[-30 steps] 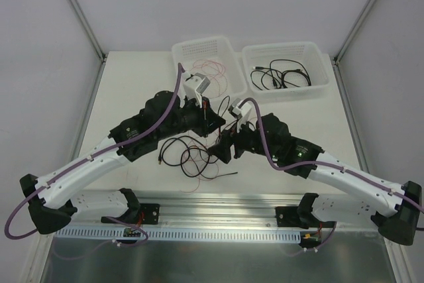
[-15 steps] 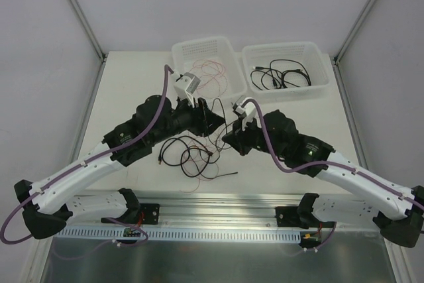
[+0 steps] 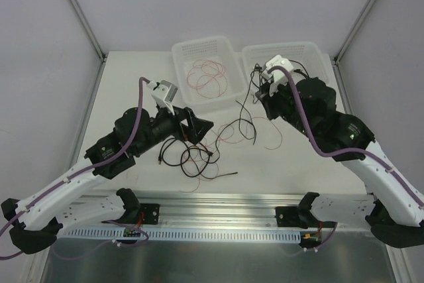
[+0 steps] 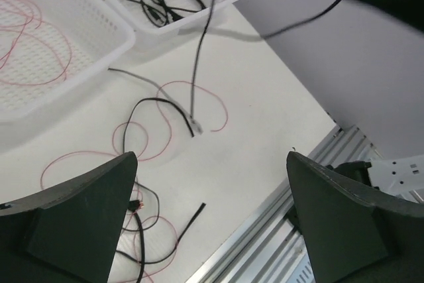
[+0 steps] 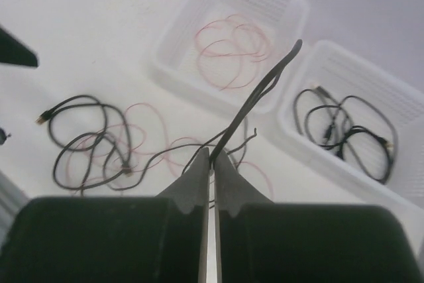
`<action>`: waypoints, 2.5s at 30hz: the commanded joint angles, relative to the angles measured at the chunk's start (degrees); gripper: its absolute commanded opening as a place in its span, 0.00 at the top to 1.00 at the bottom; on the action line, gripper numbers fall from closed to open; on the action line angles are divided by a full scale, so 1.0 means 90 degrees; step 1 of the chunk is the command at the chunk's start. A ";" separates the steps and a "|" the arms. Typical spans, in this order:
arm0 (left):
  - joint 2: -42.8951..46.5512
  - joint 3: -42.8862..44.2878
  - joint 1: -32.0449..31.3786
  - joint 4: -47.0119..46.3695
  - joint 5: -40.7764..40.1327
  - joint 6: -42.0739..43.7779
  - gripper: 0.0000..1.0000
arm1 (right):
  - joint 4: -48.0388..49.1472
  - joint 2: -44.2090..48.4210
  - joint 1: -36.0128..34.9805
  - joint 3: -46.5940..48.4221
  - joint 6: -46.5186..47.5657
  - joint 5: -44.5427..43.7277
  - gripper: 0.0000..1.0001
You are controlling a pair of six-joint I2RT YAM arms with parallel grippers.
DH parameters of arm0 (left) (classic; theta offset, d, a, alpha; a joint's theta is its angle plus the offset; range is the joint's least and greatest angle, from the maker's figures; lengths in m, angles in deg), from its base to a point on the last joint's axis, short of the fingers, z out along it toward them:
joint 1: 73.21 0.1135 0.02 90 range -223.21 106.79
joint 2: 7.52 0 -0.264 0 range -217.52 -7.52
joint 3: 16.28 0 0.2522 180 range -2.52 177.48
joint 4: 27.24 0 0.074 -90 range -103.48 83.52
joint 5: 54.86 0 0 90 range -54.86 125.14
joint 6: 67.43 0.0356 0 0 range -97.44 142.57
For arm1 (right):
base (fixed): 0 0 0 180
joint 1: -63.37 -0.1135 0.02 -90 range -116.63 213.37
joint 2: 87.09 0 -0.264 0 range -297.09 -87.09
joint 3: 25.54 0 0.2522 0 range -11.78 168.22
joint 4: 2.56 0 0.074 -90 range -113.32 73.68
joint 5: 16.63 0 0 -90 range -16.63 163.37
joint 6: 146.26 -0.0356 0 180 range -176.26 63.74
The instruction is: Untangle the cables
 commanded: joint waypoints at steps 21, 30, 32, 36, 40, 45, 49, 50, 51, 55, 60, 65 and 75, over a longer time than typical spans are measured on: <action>-0.0705 -0.1253 0.2773 0.1000 -0.0238 0.1911 0.01 | 0.2140 -0.3385 0.3978 0.2668 0.0984 0.0656 0.99; -0.1048 -0.1585 0.3007 0.0872 -0.0317 0.2068 0.01 | 0.2289 -0.5083 0.4672 0.1962 -0.0237 0.1204 0.91; -0.1116 -0.1595 0.3007 0.0862 -0.0386 0.2087 0.01 | 0.2104 -0.5270 0.4731 0.1961 -0.0432 0.1145 0.81; -0.1194 -0.1585 0.3007 0.0872 -0.0406 0.2107 0.01 | 0.1810 -0.4970 0.4760 0.1766 -0.0541 0.1194 0.42; -0.1243 -0.1595 0.3007 0.0891 -0.0366 0.2087 0.01 | 0.1751 -0.4258 0.4896 0.1289 -0.0755 0.1194 0.29; -0.1253 -0.1566 0.3007 0.0950 -0.0366 0.2078 0.01 | 0.1887 -0.3309 0.5540 0.0020 -0.1506 0.1174 0.29; -0.1214 -0.1566 0.3007 0.0969 -0.0337 0.2078 0.01 | 0.2473 -0.2674 0.6728 -0.1220 -0.2530 0.2031 0.29; -0.1214 -0.1556 0.3007 0.0979 -0.0327 0.2087 0.01 | 0.2880 -0.2596 0.6946 -0.1677 -0.2678 0.2594 0.29; -0.1204 -0.1556 0.3007 0.0979 -0.0308 0.2087 0.01 | 0.3155 -0.2566 0.7373 -0.1894 -0.2795 0.2871 0.29; -0.1165 -0.1556 0.3007 0.0989 -0.0249 0.2126 0.01 | 0.4678 -0.2789 0.8235 -0.2716 -0.3469 0.4121 0.29; -0.1175 -0.1575 0.3007 0.0999 -0.0308 0.2204 0.01 | 0.5511 -0.3598 0.8744 -0.2619 -0.3540 0.5158 0.28; -0.1272 -0.1566 0.3007 0.1008 -0.0327 0.2263 0.01 | 0.5121 -0.4147 0.8793 -0.2063 -0.2710 0.5675 0.27; -0.1624 -0.1498 0.3007 0.1028 -0.0239 0.2351 0.01 | 0.4496 -0.4997 0.8774 -0.1203 -0.1576 0.6369 0.26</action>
